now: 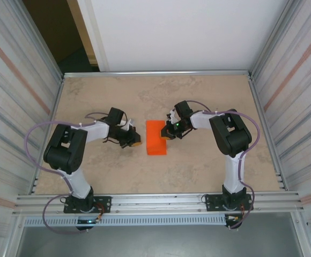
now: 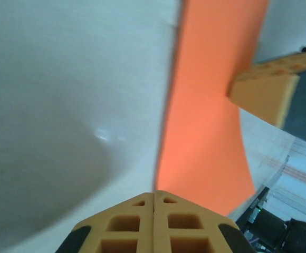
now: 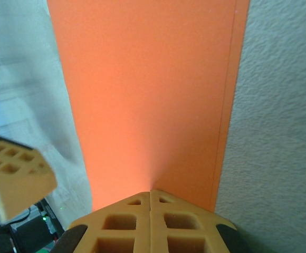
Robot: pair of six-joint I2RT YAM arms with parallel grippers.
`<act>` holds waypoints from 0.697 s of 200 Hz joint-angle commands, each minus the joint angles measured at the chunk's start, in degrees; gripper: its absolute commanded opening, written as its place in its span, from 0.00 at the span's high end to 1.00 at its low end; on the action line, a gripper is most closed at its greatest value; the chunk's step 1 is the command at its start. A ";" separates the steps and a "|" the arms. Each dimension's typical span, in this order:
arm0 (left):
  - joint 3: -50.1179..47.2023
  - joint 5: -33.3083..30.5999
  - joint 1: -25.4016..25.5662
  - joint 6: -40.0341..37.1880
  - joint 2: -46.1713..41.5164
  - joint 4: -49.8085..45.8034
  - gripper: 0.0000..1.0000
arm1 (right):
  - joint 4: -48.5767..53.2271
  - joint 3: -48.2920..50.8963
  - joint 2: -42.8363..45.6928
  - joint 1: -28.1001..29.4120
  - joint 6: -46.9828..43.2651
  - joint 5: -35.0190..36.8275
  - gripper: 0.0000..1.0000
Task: Fold a paper plane with a square sheet of paper (pick it up from the middle)
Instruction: First fold the square sheet of paper in half at the center of the table.
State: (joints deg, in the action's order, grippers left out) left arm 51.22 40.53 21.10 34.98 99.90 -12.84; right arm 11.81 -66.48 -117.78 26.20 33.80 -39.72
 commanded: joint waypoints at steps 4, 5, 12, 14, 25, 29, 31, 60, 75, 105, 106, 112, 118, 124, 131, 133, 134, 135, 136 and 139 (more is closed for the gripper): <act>0.45 0.32 4.79 4.86 -0.97 4.64 1.00 | 12.80 6.42 -8.59 -2.73 0.12 20.58 1.00; 0.50 0.24 4.90 4.98 -0.86 4.78 1.00 | 12.80 6.39 -8.60 -2.73 0.12 20.61 1.00; 1.07 -0.30 6.29 5.68 0.11 5.57 1.00 | 12.71 6.51 -8.54 -2.72 0.12 20.61 1.00; 1.18 -0.53 6.64 5.95 0.45 5.73 1.00 | 12.71 6.55 -8.59 -2.73 0.12 20.62 1.00; 2.24 -1.20 8.19 6.64 2.31 5.96 1.00 | 12.62 6.65 -8.48 -2.67 0.21 20.64 1.00; 2.57 -1.30 8.64 6.68 2.94 5.92 1.00 | 12.63 6.75 -8.44 -2.73 0.21 20.65 1.00; 2.68 -1.33 8.92 6.74 3.29 5.88 1.00 | 12.62 6.79 -8.46 -2.73 0.21 20.59 1.00; 3.08 -3.27 10.98 6.28 5.90 3.41 1.00 | 12.62 6.98 -8.24 -2.76 0.12 20.74 1.00; 1.71 -5.12 10.97 5.25 5.70 1.83 1.00 | 12.53 6.98 -8.12 -2.78 0.12 20.74 1.00; -3.73 -6.96 9.16 2.36 3.57 0.31 1.00 | 12.36 7.11 -8.30 -2.81 0.04 20.81 1.00; -4.01 -6.96 9.06 2.28 3.51 0.34 1.00 | 12.36 7.09 -8.28 -2.81 0.04 20.82 1.00; -5.38 -6.82 8.55 2.11 2.85 0.22 1.00 | 12.36 7.15 -8.27 -2.85 0.06 20.82 1.00; -6.91 -6.25 7.73 1.71 1.96 0.14 1.00 | 12.40 7.22 -8.30 -2.98 -0.05 20.83 1.00; -8.23 -5.72 6.88 1.46 0.92 -0.02 1.00 | 12.38 7.16 -8.31 -3.01 -0.01 20.91 1.00; -9.64 -5.56 5.86 1.19 -0.58 -0.32 1.00 | 12.36 7.28 -8.30 -3.00 -0.14 20.89 1.00; -9.87 -5.49 5.59 1.15 -1.09 -0.38 1.00 | 12.36 7.25 -8.23 -3.13 -0.14 20.91 1.00; -10.11 -5.48 5.43 1.10 -1.32 -0.41 1.00 | 12.36 7.25 -8.20 -3.15 -0.14 20.91 1.00; -10.28 -5.47 5.26 1.08 -1.61 -0.51 1.00 | 12.40 7.24 -8.23 -3.11 -0.14 20.91 1.00; -10.45 -5.47 5.13 1.02 -1.84 -0.51 1.00 | 12.38 7.24 -8.24 -3.10 -0.10 20.92 1.00; -10.87 -5.40 4.68 0.91 -2.60 -0.73 1.00 | 12.36 7.24 -8.26 -3.14 -0.18 20.92 1.00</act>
State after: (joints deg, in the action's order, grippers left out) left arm 45.91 37.91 29.10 38.22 100.86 -6.52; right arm 10.63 -65.73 -117.60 26.11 33.80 -39.83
